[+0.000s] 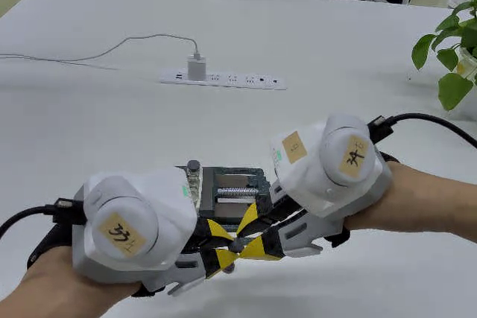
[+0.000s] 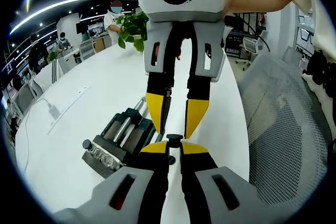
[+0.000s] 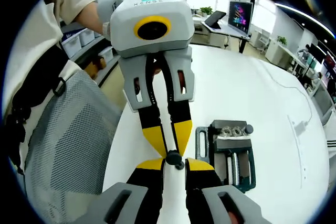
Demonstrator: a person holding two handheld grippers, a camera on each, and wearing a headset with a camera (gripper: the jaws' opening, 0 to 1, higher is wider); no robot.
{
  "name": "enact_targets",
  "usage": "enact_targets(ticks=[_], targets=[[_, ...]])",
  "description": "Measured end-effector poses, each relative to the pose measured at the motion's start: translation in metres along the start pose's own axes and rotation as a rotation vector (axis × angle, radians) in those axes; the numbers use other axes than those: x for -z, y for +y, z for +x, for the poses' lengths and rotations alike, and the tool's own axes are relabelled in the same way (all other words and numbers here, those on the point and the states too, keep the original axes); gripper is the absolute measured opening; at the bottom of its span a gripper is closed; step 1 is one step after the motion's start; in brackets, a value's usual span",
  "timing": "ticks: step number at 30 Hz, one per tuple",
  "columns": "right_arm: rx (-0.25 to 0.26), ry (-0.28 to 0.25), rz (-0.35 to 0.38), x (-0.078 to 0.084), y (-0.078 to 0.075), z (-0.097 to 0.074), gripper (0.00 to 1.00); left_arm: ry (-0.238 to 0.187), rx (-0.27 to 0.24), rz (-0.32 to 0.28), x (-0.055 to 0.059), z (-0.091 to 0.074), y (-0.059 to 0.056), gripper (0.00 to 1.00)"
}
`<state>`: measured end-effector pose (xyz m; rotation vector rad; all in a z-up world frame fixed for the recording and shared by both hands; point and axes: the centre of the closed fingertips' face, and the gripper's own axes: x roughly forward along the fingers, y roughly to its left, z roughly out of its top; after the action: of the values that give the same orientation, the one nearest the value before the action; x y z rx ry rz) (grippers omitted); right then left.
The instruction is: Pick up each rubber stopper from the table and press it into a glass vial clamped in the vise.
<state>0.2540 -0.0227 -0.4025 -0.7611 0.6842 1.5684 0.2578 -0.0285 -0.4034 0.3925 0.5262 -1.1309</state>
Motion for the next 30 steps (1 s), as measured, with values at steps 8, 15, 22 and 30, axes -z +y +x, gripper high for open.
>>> enact_targets(ticks=[8,15,22,30], targets=[[-0.028,-0.063,0.085,-0.0017,0.0038,-0.0012,0.09,-0.039,0.002,-0.049,-0.0044,-0.0002,-0.0004,0.04],[-0.027,-0.066,0.084,-0.0028,0.0039,-0.0007,0.08,-0.043,0.005,-0.058,-0.0039,0.0001,-0.0010,0.04],[-0.029,-0.067,0.100,-0.0050,0.0023,0.0001,0.08,-0.033,-0.023,-0.047,-0.0033,-0.0003,0.0003,0.04],[-0.029,-0.074,0.137,-0.0048,0.0003,-0.0014,0.08,-0.027,-0.046,-0.009,-0.0042,-0.0001,0.0021,0.04]])
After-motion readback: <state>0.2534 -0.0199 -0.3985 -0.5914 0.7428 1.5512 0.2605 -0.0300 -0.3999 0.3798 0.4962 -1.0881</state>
